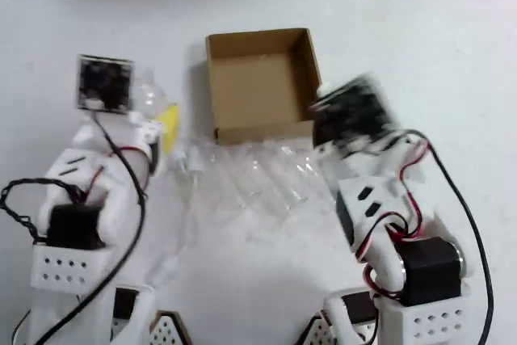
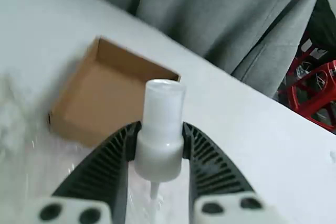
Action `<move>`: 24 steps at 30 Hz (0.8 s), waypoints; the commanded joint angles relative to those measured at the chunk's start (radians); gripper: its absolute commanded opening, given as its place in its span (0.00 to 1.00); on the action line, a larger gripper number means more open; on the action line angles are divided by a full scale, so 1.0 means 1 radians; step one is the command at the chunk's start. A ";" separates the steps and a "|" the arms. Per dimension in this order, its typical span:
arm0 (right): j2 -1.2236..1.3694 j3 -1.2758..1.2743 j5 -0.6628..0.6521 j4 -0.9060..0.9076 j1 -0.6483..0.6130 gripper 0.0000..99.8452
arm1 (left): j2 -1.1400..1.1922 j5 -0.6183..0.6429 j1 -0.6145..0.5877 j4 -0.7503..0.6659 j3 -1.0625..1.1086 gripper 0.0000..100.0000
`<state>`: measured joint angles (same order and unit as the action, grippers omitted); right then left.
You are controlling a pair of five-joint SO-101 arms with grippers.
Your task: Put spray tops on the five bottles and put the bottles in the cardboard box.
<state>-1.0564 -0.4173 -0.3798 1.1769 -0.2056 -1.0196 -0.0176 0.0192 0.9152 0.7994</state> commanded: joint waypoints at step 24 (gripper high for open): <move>-0.292 -0.328 0.440 -0.759 0.013 0.02 | -0.495 0.008 0.378 -0.459 0.534 0.02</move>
<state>-1.2758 -0.6398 0.0514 0.6659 -0.1964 -1.4737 -0.0176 0.3813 0.5255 1.3073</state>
